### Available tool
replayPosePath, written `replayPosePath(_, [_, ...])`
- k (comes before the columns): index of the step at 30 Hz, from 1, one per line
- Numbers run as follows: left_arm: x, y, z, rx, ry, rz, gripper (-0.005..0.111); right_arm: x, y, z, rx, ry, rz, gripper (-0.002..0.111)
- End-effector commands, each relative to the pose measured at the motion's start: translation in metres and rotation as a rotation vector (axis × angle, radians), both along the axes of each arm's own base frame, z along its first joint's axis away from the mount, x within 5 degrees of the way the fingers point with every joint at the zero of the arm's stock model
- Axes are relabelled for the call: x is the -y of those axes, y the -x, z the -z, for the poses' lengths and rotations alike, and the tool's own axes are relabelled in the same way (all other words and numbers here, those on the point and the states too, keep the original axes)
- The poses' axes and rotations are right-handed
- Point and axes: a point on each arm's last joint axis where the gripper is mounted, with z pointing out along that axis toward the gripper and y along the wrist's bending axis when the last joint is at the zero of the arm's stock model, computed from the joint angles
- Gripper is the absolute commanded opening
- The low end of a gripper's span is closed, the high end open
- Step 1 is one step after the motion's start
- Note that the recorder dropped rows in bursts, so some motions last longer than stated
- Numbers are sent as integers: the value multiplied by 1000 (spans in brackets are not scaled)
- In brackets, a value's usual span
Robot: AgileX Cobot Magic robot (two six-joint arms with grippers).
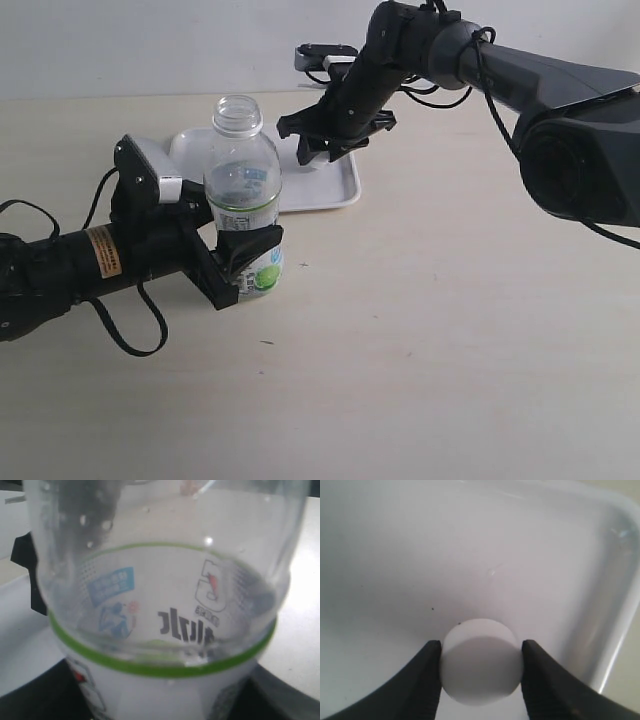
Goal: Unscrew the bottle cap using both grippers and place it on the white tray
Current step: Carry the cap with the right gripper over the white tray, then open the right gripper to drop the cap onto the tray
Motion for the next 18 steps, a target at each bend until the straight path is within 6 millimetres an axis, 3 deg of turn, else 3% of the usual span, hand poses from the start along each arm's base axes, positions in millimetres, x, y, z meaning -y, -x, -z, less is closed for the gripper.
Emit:
replayPosePath(1, [2,-1,-7,37,46,2,0,1,-1,-4,17,6,-8,4])
replayPosePath(10, [2,-1,-7,38,46,2,0,1,-1,-3,22,12,-23,27])
replayPosePath(18, [2,-1,-7,38,46,2,0,1,-2,-4,29,13,-25,60])
